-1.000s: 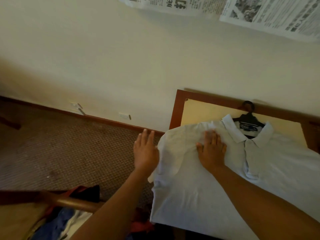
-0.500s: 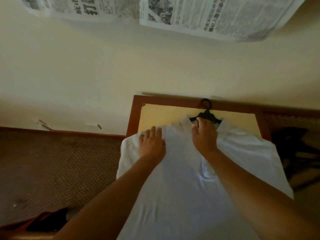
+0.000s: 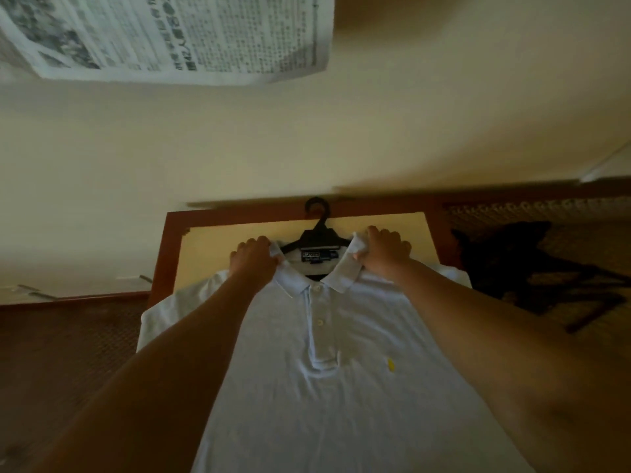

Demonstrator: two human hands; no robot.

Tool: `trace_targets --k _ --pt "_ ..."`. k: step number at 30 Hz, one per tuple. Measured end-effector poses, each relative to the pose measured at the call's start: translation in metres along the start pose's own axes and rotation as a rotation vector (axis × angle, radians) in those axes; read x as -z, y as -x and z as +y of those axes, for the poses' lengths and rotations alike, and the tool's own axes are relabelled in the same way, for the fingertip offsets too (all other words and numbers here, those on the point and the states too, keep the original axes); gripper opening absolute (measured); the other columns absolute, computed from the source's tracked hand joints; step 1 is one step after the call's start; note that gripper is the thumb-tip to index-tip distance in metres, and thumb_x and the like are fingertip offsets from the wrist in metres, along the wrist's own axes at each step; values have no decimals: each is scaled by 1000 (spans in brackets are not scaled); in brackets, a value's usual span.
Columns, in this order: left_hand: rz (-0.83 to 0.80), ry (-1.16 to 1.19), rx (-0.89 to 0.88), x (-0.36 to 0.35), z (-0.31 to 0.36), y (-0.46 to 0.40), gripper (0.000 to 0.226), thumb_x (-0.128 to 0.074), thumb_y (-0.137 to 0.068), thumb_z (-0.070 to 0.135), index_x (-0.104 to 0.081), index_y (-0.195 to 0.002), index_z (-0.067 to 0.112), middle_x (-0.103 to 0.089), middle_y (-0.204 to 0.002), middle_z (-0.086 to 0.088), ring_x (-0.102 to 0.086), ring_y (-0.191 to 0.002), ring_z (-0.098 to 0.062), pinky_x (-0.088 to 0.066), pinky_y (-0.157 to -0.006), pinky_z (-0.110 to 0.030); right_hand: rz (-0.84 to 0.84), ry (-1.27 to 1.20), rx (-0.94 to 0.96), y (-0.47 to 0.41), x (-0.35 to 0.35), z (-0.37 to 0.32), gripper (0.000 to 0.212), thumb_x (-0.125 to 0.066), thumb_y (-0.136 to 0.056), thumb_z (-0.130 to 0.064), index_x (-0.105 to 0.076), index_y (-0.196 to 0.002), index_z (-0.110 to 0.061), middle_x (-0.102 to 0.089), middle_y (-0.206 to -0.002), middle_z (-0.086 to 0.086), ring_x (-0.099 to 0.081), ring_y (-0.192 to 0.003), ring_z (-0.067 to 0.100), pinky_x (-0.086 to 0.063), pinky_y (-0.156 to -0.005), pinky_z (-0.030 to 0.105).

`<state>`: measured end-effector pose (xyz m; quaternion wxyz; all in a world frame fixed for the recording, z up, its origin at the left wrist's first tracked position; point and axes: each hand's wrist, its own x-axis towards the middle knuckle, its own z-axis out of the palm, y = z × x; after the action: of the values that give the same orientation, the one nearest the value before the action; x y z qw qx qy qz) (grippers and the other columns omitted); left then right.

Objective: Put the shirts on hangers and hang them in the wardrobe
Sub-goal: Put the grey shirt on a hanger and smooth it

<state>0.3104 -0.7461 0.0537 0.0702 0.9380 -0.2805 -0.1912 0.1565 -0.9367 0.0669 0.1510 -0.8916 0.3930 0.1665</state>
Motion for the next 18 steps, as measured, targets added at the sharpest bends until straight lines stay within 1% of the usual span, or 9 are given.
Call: trace_targets --k 3,5,6,8,11,13,14,17,18 --pt "-19 40 15 9 3 7 37 -52 -96 34 -53 -122 9 -56 -120 -14 -54 -109 -30 -42 -89 -36 -63 -110 -5 3 7 6 47 -56 -91 -44 -45 -126 -15 -53 -119 12 -49 -117 34 -38 -94 45" --pt "-22 51 -26 20 6 13 35 -51 -96 33 -55 -119 6 -57 -118 -15 -55 -106 -28 -41 -85 -32 -97 -273 34 11 16 16 23 -58 -91 -37 -52 -95 -15 -54 -92 6 -56 -101 30 -41 -76 32" --pt "-17 49 -59 27 9 16 34 -52 -96 32 -57 -117 5 -57 -116 -14 -55 -105 -27 -40 -83 -30 -109 -344 54 17 24 21 21 -59 -91 -33 -51 -83 -15 -51 -81 2 -56 -91 27 -38 -66 26" --pt "2 65 -142 45 17 26 30 -56 -94 29 -60 -110 4 -60 -110 -12 -57 -97 -23 -40 -77 -27 -105 -427 72 35 42 30 19 -60 -92 -29 -54 -83 -13 -48 -75 -2 -53 -81 20 -34 -56 23" --pt "29 154 -319 72 35 44 27 -61 -91 19 -63 -115 7 -64 -108 -10 -60 -95 -21 -45 -79 -27 -46 -444 76 68 70 43 24 -61 -92 -33 -60 -99 -10 -55 -84 1 -55 -81 17 -39 -59 25" --pt "46 179 -421 88 48 62 30 -60 -92 16 -61 -121 8 -63 -111 -10 -60 -102 -22 -42 -85 -26 10 -420 53 94 87 52 36 -62 -91 -38 -62 -110 -7 -61 -102 7 -58 -94 21 -46 -74 30" --pt "49 190 -457 93 53 69 29 -59 -93 16 -61 -121 7 -63 -110 -9 -59 -102 -21 -40 -85 -25 30 -420 39 108 93 57 37 -63 -90 -39 -64 -109 -6 -62 -105 8 -59 -98 24 -46 -80 33" --pt "46 137 -508 109 67 93 23 -56 -96 26 -60 -108 7 -60 -100 -7 -53 -92 -17 -34 -80 -24 78 -423 -2 156 111 70 29 -63 -90 -39 -57 -75 -15 -56 -78 4 -57 -85 23 -41 -69 31" --pt "43 127 -516 113 70 99 24 -55 -96 29 -58 -105 7 -60 -100 -8 -54 -92 -19 -34 -78 -25 99 -425 -19 172 115 73 30 -62 -90 -40 -55 -73 -16 -54 -76 3 -56 -82 22 -41 -69 30"
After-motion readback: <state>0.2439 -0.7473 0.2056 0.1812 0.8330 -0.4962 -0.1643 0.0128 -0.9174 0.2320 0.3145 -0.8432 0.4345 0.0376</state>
